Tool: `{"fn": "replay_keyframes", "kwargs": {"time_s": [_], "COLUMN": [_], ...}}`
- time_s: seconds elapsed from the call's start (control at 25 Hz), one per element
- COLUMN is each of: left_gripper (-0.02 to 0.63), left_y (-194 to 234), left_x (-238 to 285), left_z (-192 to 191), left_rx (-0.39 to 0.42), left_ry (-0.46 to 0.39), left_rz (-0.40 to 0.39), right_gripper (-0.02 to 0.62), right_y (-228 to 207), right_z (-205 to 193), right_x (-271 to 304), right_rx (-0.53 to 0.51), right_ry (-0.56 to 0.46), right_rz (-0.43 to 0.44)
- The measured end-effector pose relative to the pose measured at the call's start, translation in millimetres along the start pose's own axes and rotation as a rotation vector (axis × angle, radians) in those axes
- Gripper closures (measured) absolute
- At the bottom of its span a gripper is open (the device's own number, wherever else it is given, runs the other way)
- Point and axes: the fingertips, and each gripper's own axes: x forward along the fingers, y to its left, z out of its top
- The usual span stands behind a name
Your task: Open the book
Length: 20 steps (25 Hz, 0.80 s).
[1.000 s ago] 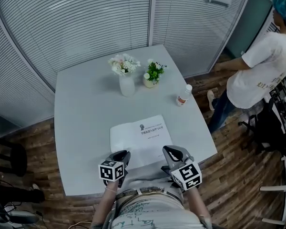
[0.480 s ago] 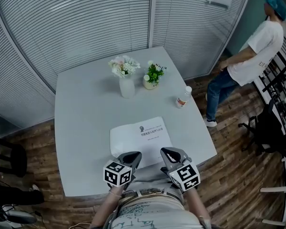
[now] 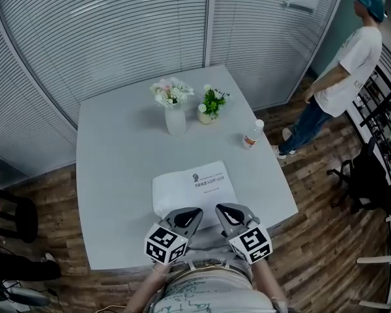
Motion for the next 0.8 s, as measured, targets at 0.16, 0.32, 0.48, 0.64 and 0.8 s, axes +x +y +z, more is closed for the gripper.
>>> {"fn": "replay_keyframes", "kwargs": {"time_s": [0.16,0.32,0.48,0.64,0.8], "left_gripper": [0.607,0.607,0.607,0.607,0.607], "left_y": [-5.4,-11.4,-17.7,-25.9,-28.7], "left_x": [-4.2,-9.3,-18.0,-28.8,-36.3], "left_z": [13.9,27.9,49.3,75.7,87.5], "left_rx": [0.05,0.06,0.066,0.062,0.082], "left_ry": [-0.025,-0.058,-0.091,-0.162,-0.188], "left_rz": [0.0,-0.017,-0.027,-0.055,-0.051], "right_gripper": [0.593,0.592,0.593,0.594,0.594], "right_y": [2.1,5.1,10.3,22.1,28.9], "right_z": [3.5,15.7,41.4,81.2,99.5], "right_x": [0.6,-2.4,-8.2,-17.0,-21.0], "right_rx": [-0.005,-0.022,-0.052,-0.091,-0.127], "right_ry": [-0.005,-0.028,-0.095,-0.182,-0.212], "right_rz": [0.009,0.008,0.022,0.046,0.064]}}
